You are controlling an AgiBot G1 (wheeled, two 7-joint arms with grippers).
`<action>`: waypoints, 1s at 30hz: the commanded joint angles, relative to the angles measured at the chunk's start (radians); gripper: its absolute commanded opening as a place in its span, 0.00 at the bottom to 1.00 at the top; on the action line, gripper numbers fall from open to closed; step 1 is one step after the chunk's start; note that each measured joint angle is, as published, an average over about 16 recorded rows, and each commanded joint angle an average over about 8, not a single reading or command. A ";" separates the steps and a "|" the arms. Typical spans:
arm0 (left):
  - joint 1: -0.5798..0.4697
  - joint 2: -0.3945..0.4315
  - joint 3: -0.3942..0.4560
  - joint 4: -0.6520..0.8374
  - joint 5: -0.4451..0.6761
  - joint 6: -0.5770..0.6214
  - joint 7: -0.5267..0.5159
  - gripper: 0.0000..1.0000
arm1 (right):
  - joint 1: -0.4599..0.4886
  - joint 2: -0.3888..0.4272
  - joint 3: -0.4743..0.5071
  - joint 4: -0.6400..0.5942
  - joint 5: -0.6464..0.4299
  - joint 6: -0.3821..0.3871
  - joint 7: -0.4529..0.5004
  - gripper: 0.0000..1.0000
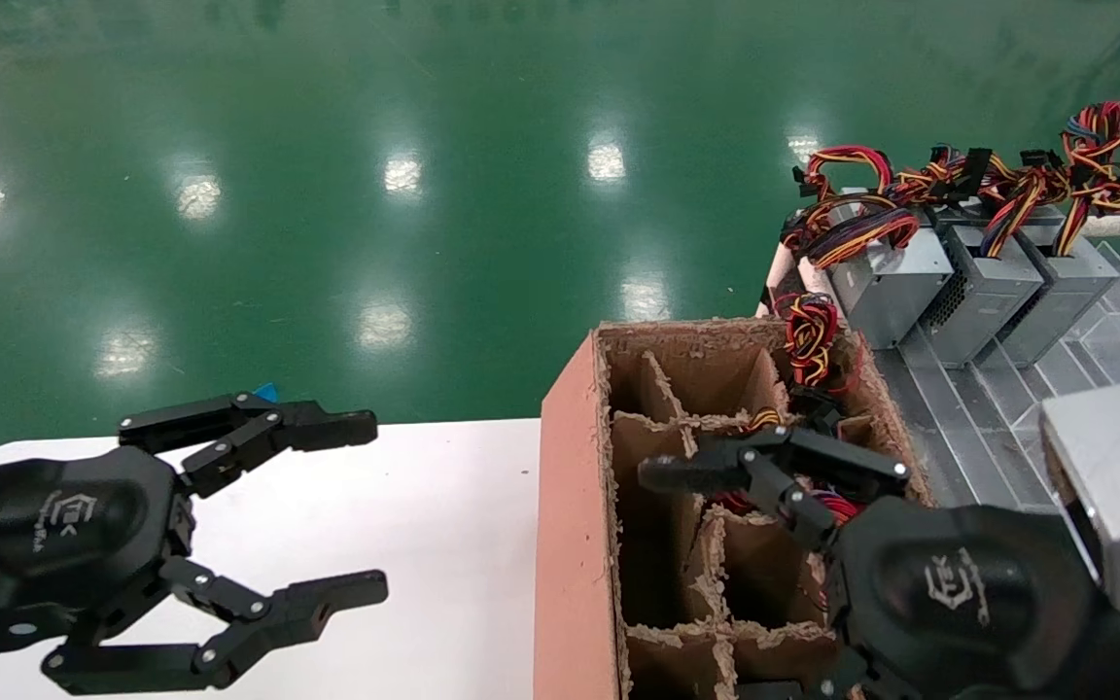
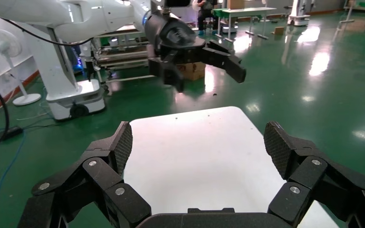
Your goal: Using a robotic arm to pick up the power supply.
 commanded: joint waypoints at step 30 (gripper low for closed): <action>0.000 0.000 0.000 0.000 0.000 0.000 0.000 1.00 | 0.015 -0.001 0.004 -0.027 -0.011 0.009 -0.017 1.00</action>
